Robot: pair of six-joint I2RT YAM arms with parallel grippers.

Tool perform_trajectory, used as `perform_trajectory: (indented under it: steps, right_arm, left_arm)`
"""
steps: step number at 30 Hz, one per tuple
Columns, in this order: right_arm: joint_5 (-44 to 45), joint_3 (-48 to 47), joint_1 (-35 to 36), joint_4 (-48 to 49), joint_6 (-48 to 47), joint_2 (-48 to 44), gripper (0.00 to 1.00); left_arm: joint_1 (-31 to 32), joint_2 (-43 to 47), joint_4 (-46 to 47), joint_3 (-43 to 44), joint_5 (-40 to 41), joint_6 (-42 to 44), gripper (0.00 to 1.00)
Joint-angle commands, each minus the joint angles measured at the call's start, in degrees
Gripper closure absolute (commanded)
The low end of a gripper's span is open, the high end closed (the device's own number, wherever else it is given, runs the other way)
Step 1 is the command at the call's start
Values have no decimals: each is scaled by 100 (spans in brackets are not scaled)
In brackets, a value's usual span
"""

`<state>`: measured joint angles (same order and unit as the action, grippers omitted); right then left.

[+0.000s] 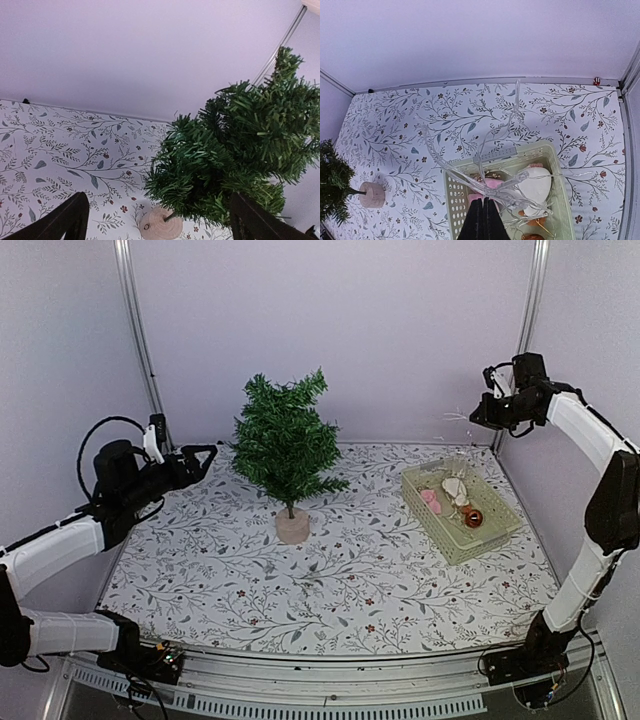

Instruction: Decorate the small christmas tree

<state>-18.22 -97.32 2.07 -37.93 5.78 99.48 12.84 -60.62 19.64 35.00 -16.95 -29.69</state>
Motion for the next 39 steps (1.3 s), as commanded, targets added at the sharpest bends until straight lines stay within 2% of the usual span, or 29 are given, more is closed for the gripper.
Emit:
perform_trajectory:
  steps: [1,12,21,26,31,39]
  right_arm:
    - [-237,-421,-22,-298,-37,-533,100]
    - [-1334,-2143,6,-484,3,-847,100]
    - [-2255,-3050,250,300,650,-830,100]
    - [-2772,-3048,835,868,1004,-878,100]
    - [-3071,-2827,1615,693,883,-841,100]
    - [-2909,-607,2923,296,75,-1512,100]
  left_arm:
    - [-56,28,-70,286,43,182,0]
    - [-58,20,-271,698,32,444,1]
    - [-49,62,-321,928,-97,549,2]
    - [-29,266,-375,1186,-240,804,4]
    - [86,456,-725,1706,-395,1364,7]
    - [256,692,-1235,1836,-208,1524,10]
